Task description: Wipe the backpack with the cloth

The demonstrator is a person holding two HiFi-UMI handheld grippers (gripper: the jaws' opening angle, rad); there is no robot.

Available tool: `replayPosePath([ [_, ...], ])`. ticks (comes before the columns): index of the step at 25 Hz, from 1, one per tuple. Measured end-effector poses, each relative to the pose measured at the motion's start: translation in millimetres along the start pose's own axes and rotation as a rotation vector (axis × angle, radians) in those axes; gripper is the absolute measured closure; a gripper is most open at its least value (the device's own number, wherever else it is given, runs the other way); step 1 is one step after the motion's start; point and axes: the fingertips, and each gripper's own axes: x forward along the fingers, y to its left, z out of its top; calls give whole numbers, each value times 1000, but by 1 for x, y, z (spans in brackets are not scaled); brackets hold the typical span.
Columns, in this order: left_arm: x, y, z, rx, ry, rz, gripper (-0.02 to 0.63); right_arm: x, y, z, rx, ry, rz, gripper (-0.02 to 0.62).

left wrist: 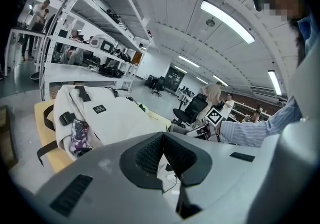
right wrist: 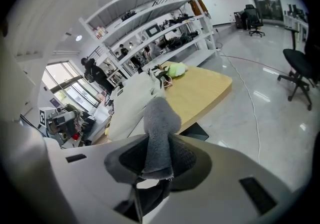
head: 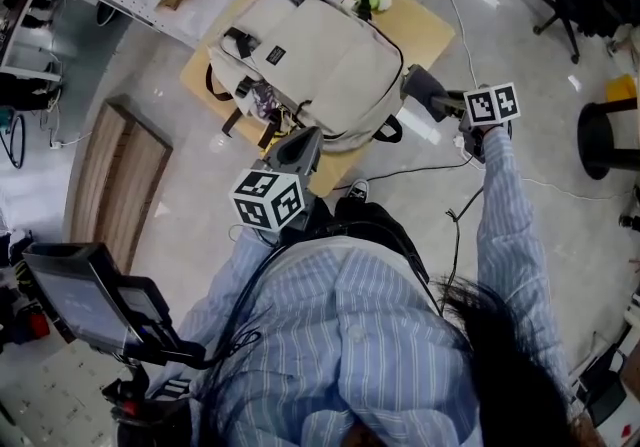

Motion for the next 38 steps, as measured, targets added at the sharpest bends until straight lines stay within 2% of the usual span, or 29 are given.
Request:
replayPosePath([
  [11, -1, 19, 16, -22, -29, -7, 601, -2, -17, 8, 90, -3, -77, 489],
  [16, 0, 45, 34, 36, -1, -39, 601, 19, -17, 32, 131, 21, -135, 489],
  [21, 5, 79, 59, 33, 1, -63, 601, 42, -8, 65, 142, 18, -155, 489],
  [25, 10, 104, 77, 25, 4, -76, 601, 56, -13, 94, 129, 53, -217, 489],
  [31, 12, 140, 82, -21, 27, -81, 601, 78, -26, 132, 79, 131, -301, 489],
  [34, 15, 156, 86, -29, 34, -84, 601, 88, -27, 158, 93, 100, -304, 489],
  [38, 18, 177, 96, -34, 32, -86, 601, 110, -15, 197, 140, 27, -261, 489],
])
